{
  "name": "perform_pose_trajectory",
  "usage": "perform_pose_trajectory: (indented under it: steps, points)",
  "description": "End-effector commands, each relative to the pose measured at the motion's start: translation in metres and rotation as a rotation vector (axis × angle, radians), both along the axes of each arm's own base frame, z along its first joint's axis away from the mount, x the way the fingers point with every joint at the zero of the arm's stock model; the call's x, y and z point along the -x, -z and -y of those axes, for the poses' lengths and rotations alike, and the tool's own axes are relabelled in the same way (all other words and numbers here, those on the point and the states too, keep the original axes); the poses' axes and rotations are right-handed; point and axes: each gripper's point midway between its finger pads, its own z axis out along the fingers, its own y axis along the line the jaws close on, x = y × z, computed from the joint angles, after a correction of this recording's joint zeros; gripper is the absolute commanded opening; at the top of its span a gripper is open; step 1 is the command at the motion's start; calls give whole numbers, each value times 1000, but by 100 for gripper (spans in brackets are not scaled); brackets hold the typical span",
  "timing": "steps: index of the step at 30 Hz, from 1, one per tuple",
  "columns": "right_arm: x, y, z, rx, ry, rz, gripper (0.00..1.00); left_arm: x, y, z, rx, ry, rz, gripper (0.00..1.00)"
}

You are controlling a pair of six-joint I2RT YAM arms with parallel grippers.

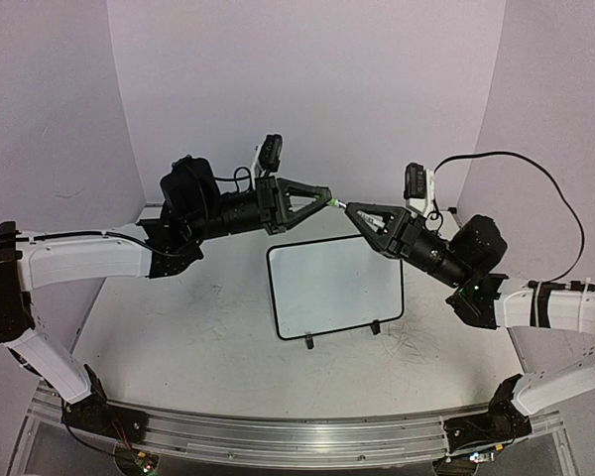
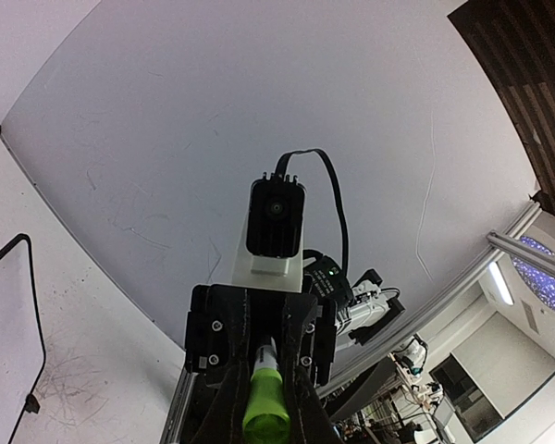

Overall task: Write a sentence on the whiteboard
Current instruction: Open the pen cap from the whiteboard marker, then place the pen cap at the center of the board.

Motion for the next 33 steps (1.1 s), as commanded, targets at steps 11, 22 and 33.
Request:
perform_pose_trajectory:
  steps: [11, 22, 33]
  points:
    - [-10, -15, 11, -66, 78, -11, 0, 9, 3, 1, 9, 24, 3, 0]
    - [0, 18, 85, 28, 287, 50, 0, -68, -36, -142, 53, -318, 72, 0]
    - [-11, 30, 145, 383, 656, 88, 0, -122, 93, -218, -422, -649, -151, 0]
